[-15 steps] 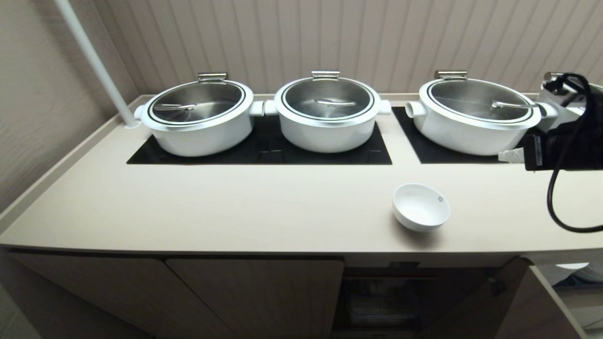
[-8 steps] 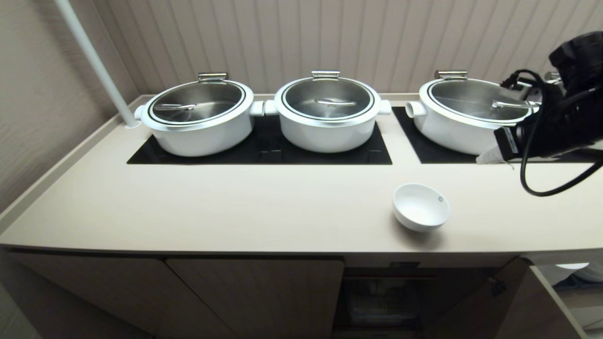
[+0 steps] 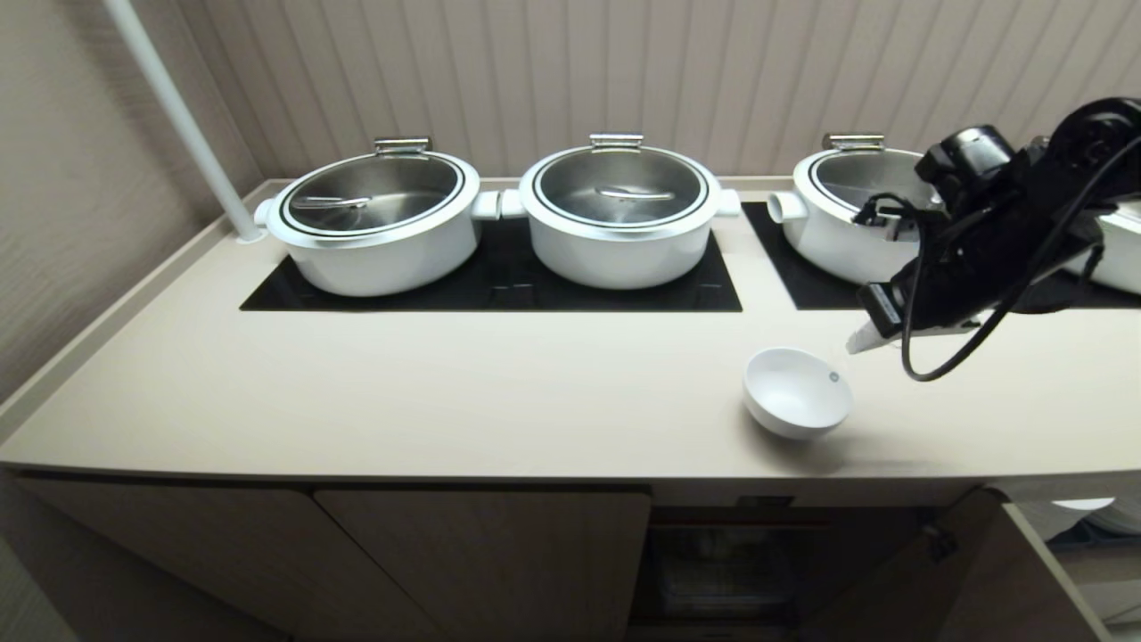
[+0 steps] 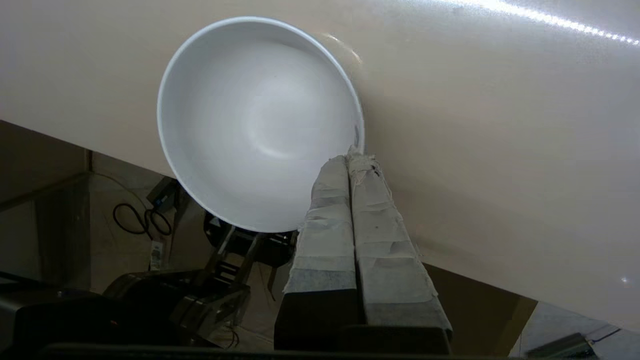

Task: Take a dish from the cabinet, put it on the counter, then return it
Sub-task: Pick up the bowl from the table

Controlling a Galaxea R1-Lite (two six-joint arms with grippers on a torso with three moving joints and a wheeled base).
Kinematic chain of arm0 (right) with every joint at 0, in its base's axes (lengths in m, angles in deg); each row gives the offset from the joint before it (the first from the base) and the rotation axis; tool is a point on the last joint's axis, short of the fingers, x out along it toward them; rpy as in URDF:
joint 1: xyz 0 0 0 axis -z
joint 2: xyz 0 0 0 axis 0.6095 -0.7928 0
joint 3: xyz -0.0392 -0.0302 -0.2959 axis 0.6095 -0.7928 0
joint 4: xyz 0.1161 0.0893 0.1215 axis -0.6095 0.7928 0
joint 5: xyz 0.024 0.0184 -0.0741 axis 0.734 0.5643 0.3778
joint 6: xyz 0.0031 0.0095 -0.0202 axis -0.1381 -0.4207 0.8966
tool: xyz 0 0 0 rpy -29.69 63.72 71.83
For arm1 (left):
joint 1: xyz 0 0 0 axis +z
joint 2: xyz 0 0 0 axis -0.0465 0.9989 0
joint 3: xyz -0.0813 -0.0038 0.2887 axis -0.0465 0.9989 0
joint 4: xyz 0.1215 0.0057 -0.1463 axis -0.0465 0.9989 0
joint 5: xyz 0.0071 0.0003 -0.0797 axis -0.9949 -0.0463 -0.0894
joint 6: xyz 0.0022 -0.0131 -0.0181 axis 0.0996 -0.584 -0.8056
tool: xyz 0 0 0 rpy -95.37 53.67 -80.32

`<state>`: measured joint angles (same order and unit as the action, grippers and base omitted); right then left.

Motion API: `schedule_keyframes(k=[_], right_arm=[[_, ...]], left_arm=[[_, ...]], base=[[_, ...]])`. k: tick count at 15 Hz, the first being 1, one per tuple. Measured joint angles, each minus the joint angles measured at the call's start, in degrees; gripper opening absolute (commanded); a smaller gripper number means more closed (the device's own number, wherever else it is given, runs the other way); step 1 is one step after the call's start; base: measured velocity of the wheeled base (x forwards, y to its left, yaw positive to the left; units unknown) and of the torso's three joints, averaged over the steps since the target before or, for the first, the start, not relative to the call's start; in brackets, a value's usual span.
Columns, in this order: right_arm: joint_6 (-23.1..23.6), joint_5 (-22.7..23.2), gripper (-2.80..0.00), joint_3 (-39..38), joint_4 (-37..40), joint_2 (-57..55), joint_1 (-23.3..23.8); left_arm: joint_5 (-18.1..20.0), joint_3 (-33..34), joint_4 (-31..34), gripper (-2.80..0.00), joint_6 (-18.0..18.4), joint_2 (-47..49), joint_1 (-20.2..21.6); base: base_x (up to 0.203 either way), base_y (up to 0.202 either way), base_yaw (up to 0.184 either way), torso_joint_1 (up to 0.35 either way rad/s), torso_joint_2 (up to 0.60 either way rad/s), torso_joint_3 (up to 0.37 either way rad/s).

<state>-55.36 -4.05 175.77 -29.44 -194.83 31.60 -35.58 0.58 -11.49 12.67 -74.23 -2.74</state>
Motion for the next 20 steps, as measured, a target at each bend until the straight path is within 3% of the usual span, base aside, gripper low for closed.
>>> schedule_keyframes(k=[10, 11, 20], right_arm=[[-0.02, -0.11, -2.8, 0.21, -1.2, -3.57, -0.09], [-0.02, -0.22, 0.0, 0.23, -1.06, -3.62, -0.09], [0.09, -1.21, 0.0, 0.23, -2.12, -3.47, -0.09]], left_arm=[[-0.02, 0.0, 0.0, -2.8, 0.01, 0.0, 0.0], [0.01, 0.0, 0.0, -2.8, 0.01, 0.0, 0.0], [0.0, 0.0, 0.02, -2.8, 0.01, 0.0, 0.0]], base=[[0.0, 0.0, 0.0, 0.0, 0.0, 0.0], [0.0, 0.0, 0.0, 0.0, 0.0, 0.0], [0.0, 0.0, 0.0, 0.0, 0.0, 0.0]])
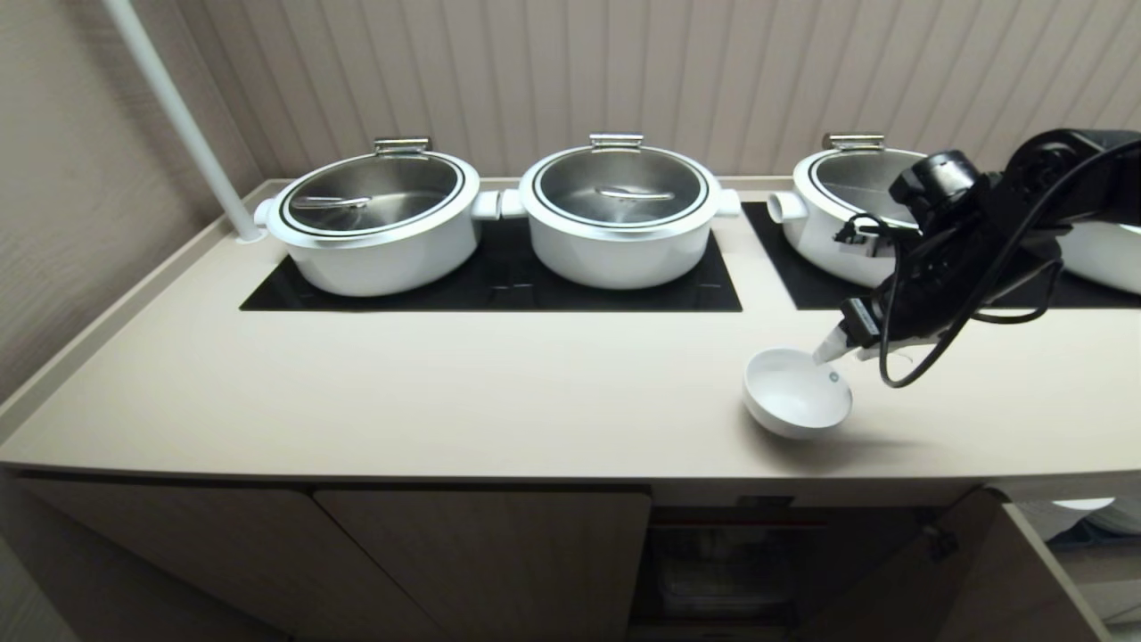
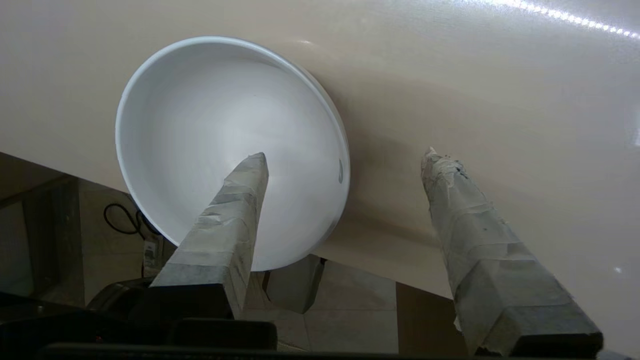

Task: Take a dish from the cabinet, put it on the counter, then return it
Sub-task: Pick up the bowl from the table

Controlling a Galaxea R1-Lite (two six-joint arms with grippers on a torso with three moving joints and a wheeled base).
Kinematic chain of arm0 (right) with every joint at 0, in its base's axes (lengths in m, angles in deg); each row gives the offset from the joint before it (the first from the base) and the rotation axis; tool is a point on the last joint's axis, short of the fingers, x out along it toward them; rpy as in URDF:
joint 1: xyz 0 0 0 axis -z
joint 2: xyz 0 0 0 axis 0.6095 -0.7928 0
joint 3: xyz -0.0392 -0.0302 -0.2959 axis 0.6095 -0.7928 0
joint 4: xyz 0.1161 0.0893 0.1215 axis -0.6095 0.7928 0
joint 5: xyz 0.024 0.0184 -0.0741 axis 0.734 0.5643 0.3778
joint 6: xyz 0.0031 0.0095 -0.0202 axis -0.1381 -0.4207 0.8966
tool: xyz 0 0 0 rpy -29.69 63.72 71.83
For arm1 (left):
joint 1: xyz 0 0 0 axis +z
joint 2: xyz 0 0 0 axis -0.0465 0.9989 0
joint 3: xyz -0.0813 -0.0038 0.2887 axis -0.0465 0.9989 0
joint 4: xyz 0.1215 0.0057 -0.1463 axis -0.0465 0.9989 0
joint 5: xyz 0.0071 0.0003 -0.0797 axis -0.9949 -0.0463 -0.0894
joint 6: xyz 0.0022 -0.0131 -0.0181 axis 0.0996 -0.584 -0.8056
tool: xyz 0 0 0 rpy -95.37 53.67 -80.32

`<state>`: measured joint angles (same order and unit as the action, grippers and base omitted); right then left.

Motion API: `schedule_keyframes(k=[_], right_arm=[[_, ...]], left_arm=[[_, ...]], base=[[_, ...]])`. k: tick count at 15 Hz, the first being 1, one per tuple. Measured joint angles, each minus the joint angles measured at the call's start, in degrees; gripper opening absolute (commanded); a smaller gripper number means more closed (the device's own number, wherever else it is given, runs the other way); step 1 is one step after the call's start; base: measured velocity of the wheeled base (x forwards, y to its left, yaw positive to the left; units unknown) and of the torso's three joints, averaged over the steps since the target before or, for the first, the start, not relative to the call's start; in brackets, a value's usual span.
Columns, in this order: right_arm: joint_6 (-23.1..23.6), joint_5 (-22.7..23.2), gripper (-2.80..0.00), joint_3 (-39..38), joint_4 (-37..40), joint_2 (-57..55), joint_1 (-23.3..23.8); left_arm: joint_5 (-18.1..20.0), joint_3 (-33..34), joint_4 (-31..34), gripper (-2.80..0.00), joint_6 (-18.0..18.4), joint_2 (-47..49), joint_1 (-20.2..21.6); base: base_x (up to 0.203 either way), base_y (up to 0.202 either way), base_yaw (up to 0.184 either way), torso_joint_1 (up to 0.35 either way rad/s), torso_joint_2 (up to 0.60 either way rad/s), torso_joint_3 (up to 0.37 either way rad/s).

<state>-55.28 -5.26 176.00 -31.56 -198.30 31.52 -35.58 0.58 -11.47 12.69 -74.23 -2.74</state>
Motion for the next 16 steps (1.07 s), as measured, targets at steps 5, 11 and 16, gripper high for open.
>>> schedule_keyframes(k=[5, 11, 16], right_arm=[[0.0, -0.23, 0.0, -0.09, 0.06, -0.3, -0.68], [-0.15, -4.29, 0.0, -0.37, 0.09, -2.41, -1.77], [-0.4, -4.31, 0.0, -0.48, -1.48, -4.02, -2.32]], left_arm=[[0.0, -0.02, -0.02, -2.8, -0.02, 0.0, -0.02], [0.02, -0.02, -0.02, -2.8, -0.01, 0.0, -0.02], [0.0, -0.02, 0.0, -2.8, -0.01, 0.0, 0.0]], base=[[0.0, 0.0, 0.0, 0.0, 0.0, 0.0], [0.0, 0.0, 0.0, 0.0, 0.0, 0.0], [0.0, 0.0, 0.0, 0.0, 0.0, 0.0]])
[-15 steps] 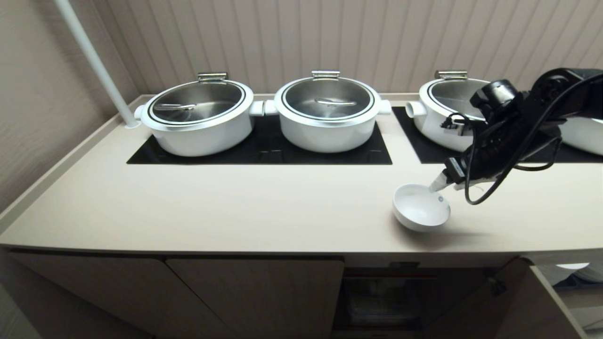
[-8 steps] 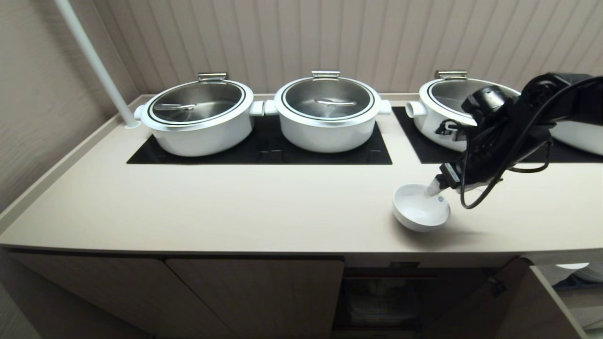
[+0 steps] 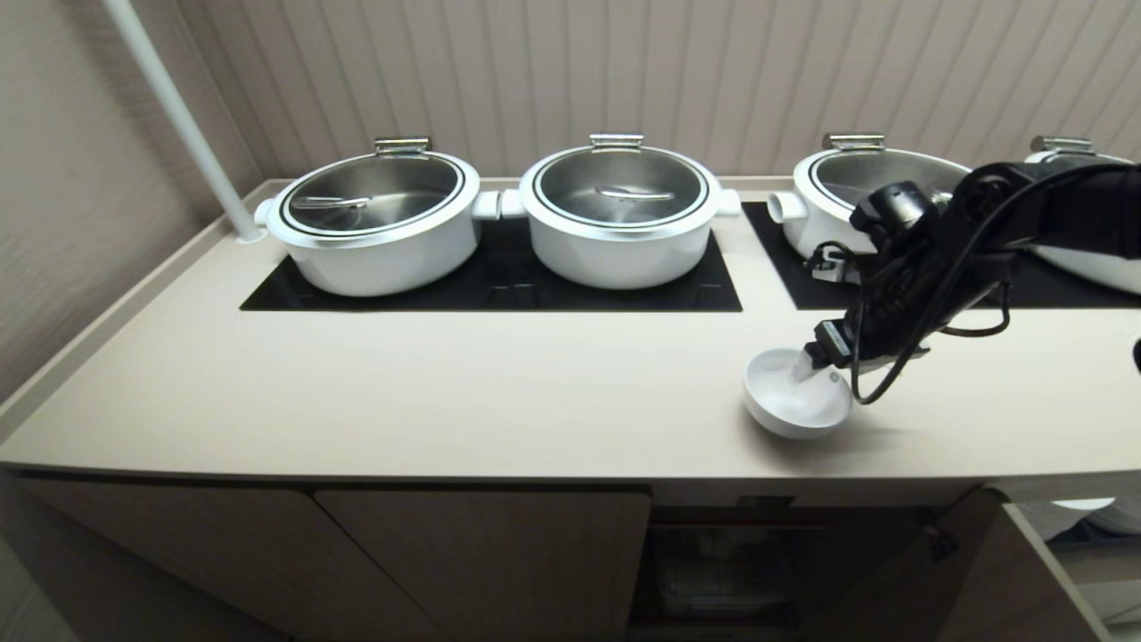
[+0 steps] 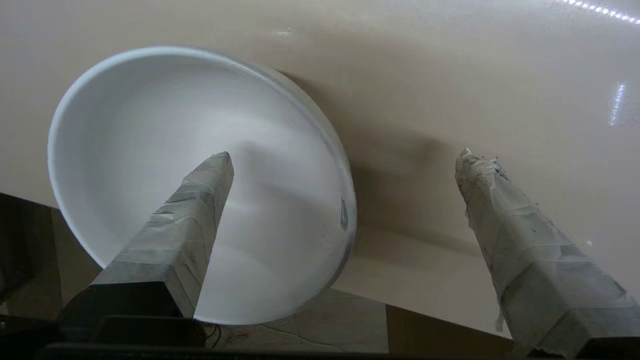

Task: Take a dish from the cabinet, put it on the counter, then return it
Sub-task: Pick up the bowl from the table

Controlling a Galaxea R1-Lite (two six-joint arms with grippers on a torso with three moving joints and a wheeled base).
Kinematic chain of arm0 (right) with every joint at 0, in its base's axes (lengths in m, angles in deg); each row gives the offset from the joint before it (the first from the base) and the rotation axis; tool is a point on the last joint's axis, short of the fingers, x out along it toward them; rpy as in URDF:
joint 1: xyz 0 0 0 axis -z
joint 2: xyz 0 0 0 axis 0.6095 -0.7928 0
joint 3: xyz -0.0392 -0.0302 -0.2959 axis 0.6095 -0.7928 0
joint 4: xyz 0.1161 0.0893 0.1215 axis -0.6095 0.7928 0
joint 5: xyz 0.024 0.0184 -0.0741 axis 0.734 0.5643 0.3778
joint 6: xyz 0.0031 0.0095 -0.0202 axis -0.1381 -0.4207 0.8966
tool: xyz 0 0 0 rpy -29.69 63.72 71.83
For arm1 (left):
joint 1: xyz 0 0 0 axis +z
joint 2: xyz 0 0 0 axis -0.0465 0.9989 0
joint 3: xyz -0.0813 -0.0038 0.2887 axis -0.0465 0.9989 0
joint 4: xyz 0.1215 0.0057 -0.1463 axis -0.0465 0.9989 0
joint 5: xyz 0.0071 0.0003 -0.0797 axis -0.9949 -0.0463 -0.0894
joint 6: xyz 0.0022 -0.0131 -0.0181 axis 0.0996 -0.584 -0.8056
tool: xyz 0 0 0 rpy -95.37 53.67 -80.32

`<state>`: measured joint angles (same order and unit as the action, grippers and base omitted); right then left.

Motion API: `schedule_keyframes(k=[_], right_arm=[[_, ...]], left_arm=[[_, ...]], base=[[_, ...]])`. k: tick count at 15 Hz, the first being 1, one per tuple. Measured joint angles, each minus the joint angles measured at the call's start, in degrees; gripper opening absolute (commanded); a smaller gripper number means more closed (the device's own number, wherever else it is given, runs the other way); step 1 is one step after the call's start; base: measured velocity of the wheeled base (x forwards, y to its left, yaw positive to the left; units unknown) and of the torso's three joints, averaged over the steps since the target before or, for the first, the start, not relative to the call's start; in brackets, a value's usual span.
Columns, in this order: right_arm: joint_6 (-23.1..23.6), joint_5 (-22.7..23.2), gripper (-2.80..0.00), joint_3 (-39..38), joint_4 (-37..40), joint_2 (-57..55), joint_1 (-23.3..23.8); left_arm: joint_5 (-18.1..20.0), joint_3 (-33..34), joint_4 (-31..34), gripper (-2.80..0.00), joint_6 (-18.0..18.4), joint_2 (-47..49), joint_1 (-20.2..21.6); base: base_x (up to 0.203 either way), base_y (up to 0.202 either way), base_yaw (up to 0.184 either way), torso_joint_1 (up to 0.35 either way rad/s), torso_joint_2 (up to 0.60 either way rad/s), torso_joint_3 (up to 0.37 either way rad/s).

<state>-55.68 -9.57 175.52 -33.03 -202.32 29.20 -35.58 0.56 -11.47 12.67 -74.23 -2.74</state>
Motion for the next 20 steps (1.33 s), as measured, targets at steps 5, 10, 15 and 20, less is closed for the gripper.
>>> schedule_keyframes(k=[5, 10, 15, 20], right_arm=[[-0.03, -0.01, 0.0, -0.07, -0.3, -1.14, -0.02], [-0.12, -0.01, 0.0, -0.05, -0.85, -2.21, 0.04], [-0.17, 0.01, 0.0, 0.0, -1.19, -2.62, 0.04], [-0.21, -0.01, 0.0, -0.05, -1.17, -2.82, 0.04]], left_arm=[[0.0, 0.0, 0.0, -2.8, 0.0, 0.0, 0.0], [0.02, 0.0, -0.02, -2.8, 0.01, 0.0, 0.0], [0.02, 0.02, 0.0, -2.8, 0.0, 0.0, 0.0], [0.0, 0.02, 0.0, -2.8, 0.0, 0.0, 0.0]], base=[[0.0, 0.0, 0.0, 0.0, 0.0, 0.0], [0.0, 0.0, 0.0, 0.0, 0.0, 0.0], [0.0, 0.0, 0.0, 0.0, 0.0, 0.0], [0.0, 0.0, 0.0, 0.0, 0.0, 0.0]])
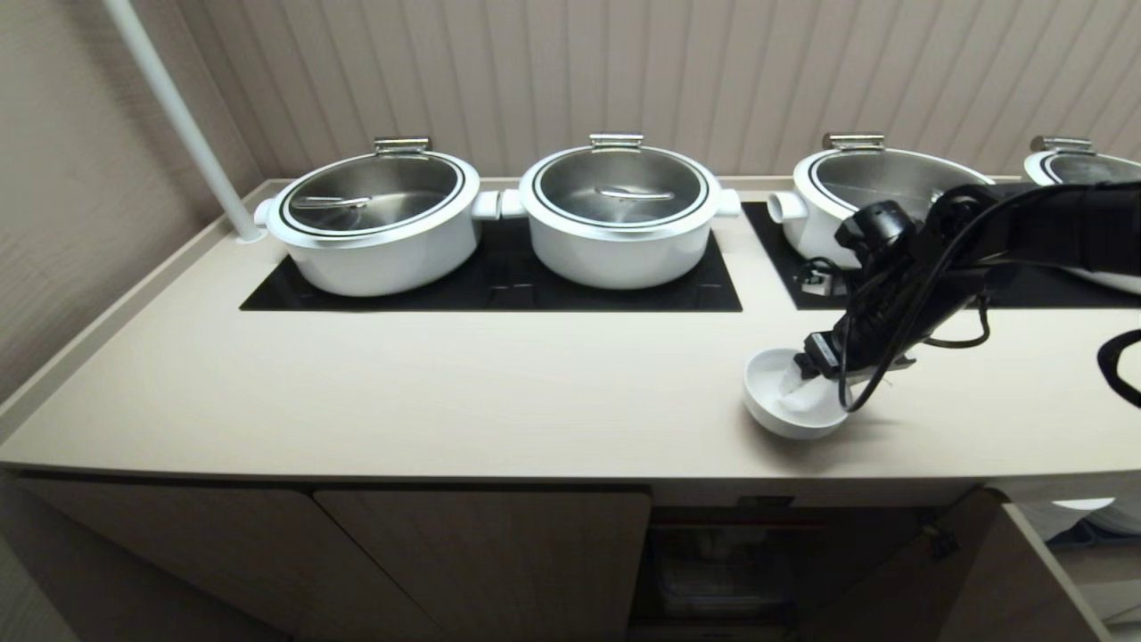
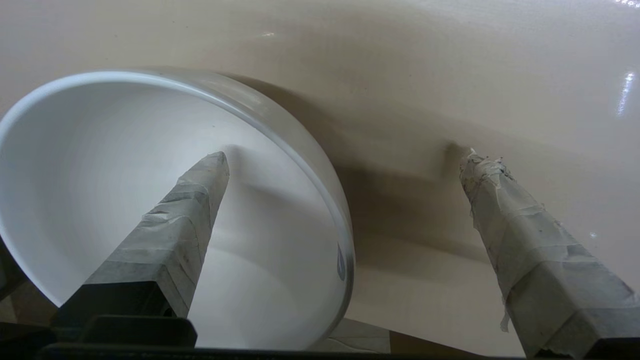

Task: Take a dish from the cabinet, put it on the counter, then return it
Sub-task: Pick up the bowl from the table

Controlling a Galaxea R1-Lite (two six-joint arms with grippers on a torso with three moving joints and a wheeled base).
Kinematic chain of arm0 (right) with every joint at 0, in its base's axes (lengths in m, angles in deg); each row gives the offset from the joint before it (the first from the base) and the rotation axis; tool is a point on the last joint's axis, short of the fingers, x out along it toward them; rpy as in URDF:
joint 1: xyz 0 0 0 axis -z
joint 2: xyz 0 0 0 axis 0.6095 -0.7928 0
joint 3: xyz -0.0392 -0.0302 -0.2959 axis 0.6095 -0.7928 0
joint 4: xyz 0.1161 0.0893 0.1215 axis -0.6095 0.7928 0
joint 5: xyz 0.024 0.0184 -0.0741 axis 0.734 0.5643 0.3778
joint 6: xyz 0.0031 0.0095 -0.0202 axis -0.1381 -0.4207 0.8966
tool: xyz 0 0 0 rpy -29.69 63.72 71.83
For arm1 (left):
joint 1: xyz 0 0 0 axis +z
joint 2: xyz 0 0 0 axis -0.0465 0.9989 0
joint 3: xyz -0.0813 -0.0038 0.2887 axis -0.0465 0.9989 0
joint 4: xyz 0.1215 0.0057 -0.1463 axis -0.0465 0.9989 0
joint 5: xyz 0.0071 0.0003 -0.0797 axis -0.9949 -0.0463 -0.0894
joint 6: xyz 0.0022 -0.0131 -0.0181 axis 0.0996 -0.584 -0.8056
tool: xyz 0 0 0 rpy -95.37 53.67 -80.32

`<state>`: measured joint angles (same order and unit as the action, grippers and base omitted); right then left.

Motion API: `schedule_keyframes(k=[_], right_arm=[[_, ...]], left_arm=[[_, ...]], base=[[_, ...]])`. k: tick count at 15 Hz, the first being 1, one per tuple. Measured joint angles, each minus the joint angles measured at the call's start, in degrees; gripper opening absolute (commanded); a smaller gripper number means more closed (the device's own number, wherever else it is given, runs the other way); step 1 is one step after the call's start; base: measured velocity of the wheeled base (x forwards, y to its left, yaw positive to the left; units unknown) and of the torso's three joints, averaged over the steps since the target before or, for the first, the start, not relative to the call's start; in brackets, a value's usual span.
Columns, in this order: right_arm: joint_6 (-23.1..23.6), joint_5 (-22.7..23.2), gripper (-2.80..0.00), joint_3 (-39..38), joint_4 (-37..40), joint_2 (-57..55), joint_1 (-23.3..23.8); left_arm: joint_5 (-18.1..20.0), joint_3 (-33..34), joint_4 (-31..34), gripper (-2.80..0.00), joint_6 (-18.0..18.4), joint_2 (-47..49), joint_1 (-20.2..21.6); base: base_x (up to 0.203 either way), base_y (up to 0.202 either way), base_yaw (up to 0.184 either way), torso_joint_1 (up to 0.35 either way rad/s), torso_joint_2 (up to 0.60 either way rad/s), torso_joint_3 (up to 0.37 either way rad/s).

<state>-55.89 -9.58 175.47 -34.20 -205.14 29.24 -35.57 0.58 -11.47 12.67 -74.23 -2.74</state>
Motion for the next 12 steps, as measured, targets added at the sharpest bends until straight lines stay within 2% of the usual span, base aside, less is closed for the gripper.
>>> schedule_keyframes(k=[6, 7, 8, 12], right_arm=[[-0.02, 0.01, 0.0, 0.05, -0.1, -0.09, -0.02], [-0.06, 0.02, -1.14, 0.05, -0.1, -0.11, -0.02], [-0.1, 0.0, -2.8, 0.05, -0.1, -0.11, -0.02], [-1.32, 0.02, -2.8, 0.05, -0.83, -0.12, -0.04]], left_arm=[[-0.03, 0.0, -0.02, -2.8, 0.01, 0.0, 0.0], [0.01, 0.0, -0.02, -2.8, 0.0, 0.0, 0.0], [0.0, 0.0, -0.02, -2.8, 0.0, 0.0, 0.0], [-0.02, 0.0, -0.02, -2.8, 0.0, 0.0, 0.0]], base=[[0.0, 0.0, 0.0, 0.0, 0.0, 0.0], [0.0, 0.0, 0.0, 0.0, 0.0, 0.0], [0.0, 0.0, 0.0, 0.0, 0.0, 0.0], [0.0, 0.0, 0.0, 0.0, 0.0, 0.0]])
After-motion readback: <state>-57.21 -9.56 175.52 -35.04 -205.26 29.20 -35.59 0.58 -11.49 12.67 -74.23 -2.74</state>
